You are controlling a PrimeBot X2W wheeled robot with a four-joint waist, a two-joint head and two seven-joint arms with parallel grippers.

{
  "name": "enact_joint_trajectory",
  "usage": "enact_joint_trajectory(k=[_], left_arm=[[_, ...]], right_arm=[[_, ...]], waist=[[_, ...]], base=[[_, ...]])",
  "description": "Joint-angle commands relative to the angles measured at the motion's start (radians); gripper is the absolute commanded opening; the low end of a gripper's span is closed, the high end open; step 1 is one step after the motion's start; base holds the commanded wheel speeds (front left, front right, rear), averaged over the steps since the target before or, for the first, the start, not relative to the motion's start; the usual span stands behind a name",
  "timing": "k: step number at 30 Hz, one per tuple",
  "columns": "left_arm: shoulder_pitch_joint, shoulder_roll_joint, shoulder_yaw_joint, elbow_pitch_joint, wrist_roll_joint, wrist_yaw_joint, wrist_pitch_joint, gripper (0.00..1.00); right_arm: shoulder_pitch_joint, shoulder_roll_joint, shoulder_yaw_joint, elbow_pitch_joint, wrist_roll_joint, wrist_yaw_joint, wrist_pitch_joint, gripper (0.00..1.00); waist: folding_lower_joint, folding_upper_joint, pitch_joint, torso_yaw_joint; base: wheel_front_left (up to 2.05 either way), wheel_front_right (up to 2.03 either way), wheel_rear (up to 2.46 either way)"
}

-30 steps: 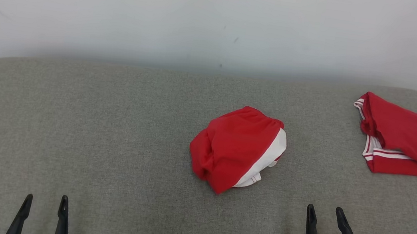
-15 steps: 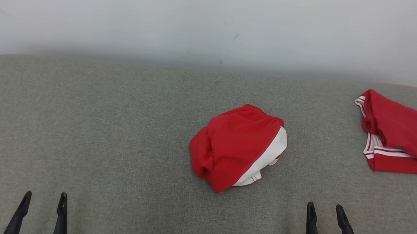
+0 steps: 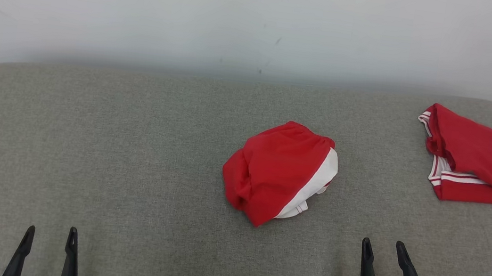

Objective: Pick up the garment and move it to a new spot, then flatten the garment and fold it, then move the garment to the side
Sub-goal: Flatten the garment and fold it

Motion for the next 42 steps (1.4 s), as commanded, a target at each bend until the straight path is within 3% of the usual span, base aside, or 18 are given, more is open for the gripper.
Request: enact_joint_trajectory(k=[1,7,13,23,33,39,40,41,42], left_arm=[[-0.003,-0.002,0.006,0.003,0.007,-0.005,-0.003,1.00],[-0.080,0.005,-0.019,0.022,0.021,-0.007,-0.003,1.00],[-0.254,0.015,-0.159,0.078,0.015,-0.006,-0.003,1.00],[-0.561,0.032,-0.453,0.305,-0.055,-0.005,-0.001,1.00],[-0.732,0.055,-0.638,0.525,-0.091,-0.005,0.064,1.00],[-0.792,0.056,-0.679,0.630,-0.075,-0.005,0.134,1.00],[-0.798,0.055,-0.684,0.654,-0.076,-0.005,0.151,0.55],[-0.806,0.054,-0.691,0.668,-0.072,-0.005,0.159,0.35],[-0.815,0.055,-0.694,0.682,-0.068,-0.002,0.165,0.00]], right_arm=[[-0.005,-0.001,0.002,0.001,-0.002,-0.003,-0.004,1.00],[-0.022,0.000,0.018,0.004,0.001,-0.003,-0.004,1.00],[-0.043,0.001,0.026,0.008,0.004,-0.003,-0.004,1.00],[-0.084,0.006,0.033,0.011,0.024,-0.003,-0.004,1.00],[-0.099,0.008,0.048,0.012,0.066,-0.003,-0.005,1.00],[-0.110,0.008,0.052,0.006,0.083,-0.003,-0.004,1.00],[-0.111,0.008,0.053,0.007,0.086,-0.003,-0.004,1.00],[-0.112,0.008,0.053,0.007,0.087,-0.003,-0.004,1.00],[-0.112,0.008,0.054,0.007,0.089,-0.003,-0.005,1.00]], waist=[[0.0000,0.0000,0.001,-0.002],[0.0000,0.0000,0.018,-0.029],[0.0000,0.0000,0.046,-0.078],[0.0000,0.0000,0.121,-0.200],[0.0000,0.0000,0.175,-0.292],[0.0000,0.0000,0.191,-0.310],[0.0000,0.0000,0.193,-0.312],[0.0000,0.0000,0.193,-0.314],[0.0000,0.0000,0.193,-0.315]], base=[[0.00,0.00,0.00],[0.00,0.00,0.00],[0.00,0.00,0.00],[0.00,0.00,0.00],[0.00,0.00,0.00],[0.00,0.00,0.00],[0.00,0.00,0.00],[0.00,0.00,0.00],[0.00,0.00,0.00]])
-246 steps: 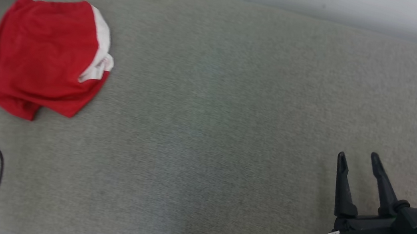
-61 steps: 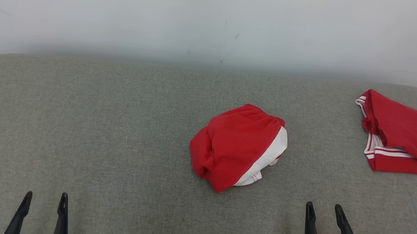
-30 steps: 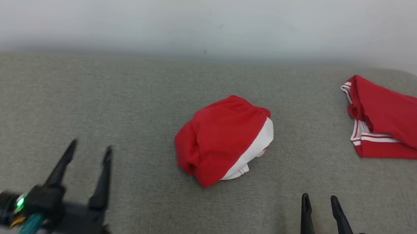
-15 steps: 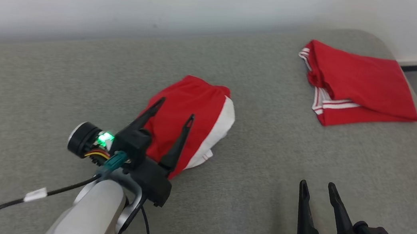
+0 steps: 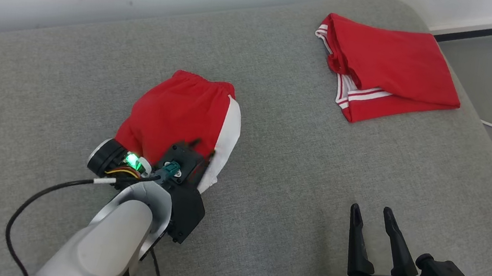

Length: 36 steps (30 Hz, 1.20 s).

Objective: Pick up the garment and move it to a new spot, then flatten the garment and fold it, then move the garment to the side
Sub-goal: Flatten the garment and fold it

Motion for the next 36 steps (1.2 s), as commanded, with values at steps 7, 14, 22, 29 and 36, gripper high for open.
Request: enact_joint_trajectory(k=[7,14,22,29,36], left_arm=[[-0.034,-0.019,-0.026,0.044,-0.012,0.003,-0.035,0.00],[-0.062,-0.050,-0.042,0.019,-0.047,0.002,-0.100,0.00],[-0.070,-0.062,0.003,-0.103,-0.116,0.040,-0.151,0.00],[0.136,0.032,0.130,-0.235,-0.195,0.126,-0.169,0.00],[0.385,0.078,0.224,-0.317,-0.264,0.169,-0.170,0.00]], right_arm=[[0.001,0.004,-0.011,-0.005,0.005,-0.003,-0.005,1.00],[0.005,0.004,-0.016,-0.007,-0.016,-0.003,-0.005,1.00],[0.021,0.004,-0.039,-0.009,-0.037,-0.003,-0.005,1.00],[0.031,0.004,-0.044,-0.013,-0.044,-0.003,-0.005,1.00],[0.029,0.004,-0.046,-0.007,-0.060,-0.003,-0.005,1.00]], waist=[[-0.0002,-0.0002,-0.009,0.008],[-0.0002,-0.0002,-0.038,0.048],[-0.0002,-0.0002,-0.063,0.121],[-0.0002,-0.0002,-0.075,0.204],[-0.0002,-0.0002,-0.084,0.255]], base=[[0.00,0.00,0.00],[0.00,0.00,0.00],[0.00,0.00,0.00],[0.00,0.00,0.00],[0.00,0.00,0.00]])
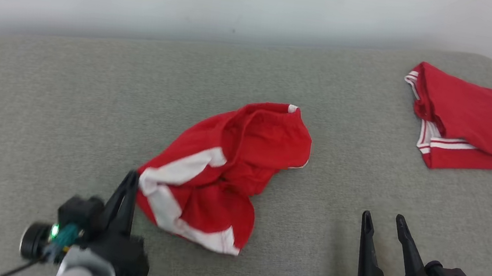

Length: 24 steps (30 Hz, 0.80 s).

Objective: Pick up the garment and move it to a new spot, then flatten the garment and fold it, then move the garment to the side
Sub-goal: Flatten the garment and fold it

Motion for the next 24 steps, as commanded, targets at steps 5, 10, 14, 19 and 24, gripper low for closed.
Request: enact_joint_trajectory(k=[5,10,14,19,24], left_arm=[[0.166,-0.017,0.058,-0.033,-0.038,0.014,-0.003,0.00],[0.236,-0.033,0.094,-0.044,-0.022,0.005,-0.003,0.13],[0.259,-0.041,0.137,-0.096,0.013,0.003,-0.003,1.00],[0.270,-0.046,0.200,-0.194,0.077,-0.002,-0.003,1.00],[0.308,-0.050,0.276,-0.282,0.142,-0.013,-0.003,1.00]], right_arm=[[0.000,0.003,0.000,0.004,-0.014,-0.003,-0.004,1.00],[0.009,0.003,-0.003,0.003,-0.023,-0.003,-0.004,1.00],[0.017,0.003,-0.008,0.003,-0.026,-0.003,-0.004,1.00],[0.023,0.003,-0.004,0.007,-0.025,-0.003,-0.004,1.00],[0.028,0.003,0.001,0.009,-0.016,-0.003,-0.004,1.00]], waist=[[0.0000,0.0000,-0.014,0.036],[0.0000,0.0000,-0.018,0.046],[0.0000,0.0000,-0.026,0.054],[0.0000,0.0000,-0.042,0.060],[0.0000,0.0000,-0.058,0.057]], base=[[0.00,0.00,0.00],[0.00,0.00,0.00],[0.00,0.00,0.00],[0.00,0.00,0.00],[0.00,0.00,0.00]])
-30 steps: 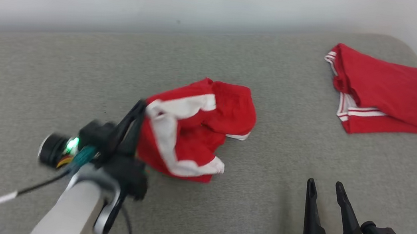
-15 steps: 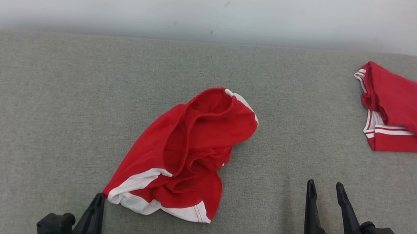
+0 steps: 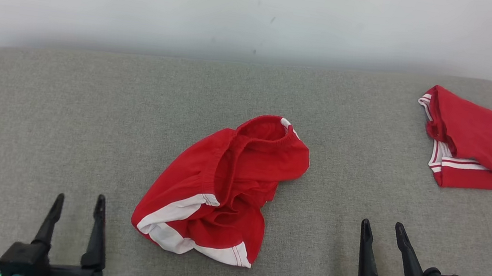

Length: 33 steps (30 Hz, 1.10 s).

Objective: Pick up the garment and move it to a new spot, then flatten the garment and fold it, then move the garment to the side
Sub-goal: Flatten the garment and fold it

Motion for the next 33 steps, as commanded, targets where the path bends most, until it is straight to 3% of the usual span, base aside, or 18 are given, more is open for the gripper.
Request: enact_joint_trajectory(k=[1,17,25,33], left_arm=[[0.022,0.000,0.019,-0.018,0.018,-0.004,-0.003,1.00],[0.162,-0.040,0.151,-0.135,0.146,-0.082,-0.003,1.00],[0.153,-0.065,0.168,-0.126,0.162,-0.099,-0.003,1.00],[0.132,-0.083,0.167,-0.119,0.169,-0.113,-0.003,1.00]], right_arm=[[0.012,0.003,0.003,0.000,0.007,-0.003,-0.004,1.00],[0.050,0.002,0.006,0.024,0.013,-0.003,-0.004,1.00],[0.005,-0.024,0.093,0.041,0.014,-0.003,-0.004,1.00],[-0.092,-0.062,0.254,0.186,0.060,-0.003,0.050,1.00]], waist=[[0.0001,0.0000,-0.008,-0.003],[0.0001,0.0000,-0.045,0.014],[0.0001,0.0000,-0.048,0.043],[0.0001,0.0000,-0.039,0.097]], base=[[0.00,0.00,0.00],[0.00,0.00,0.00],[0.00,0.00,0.00],[0.00,0.00,0.00]])
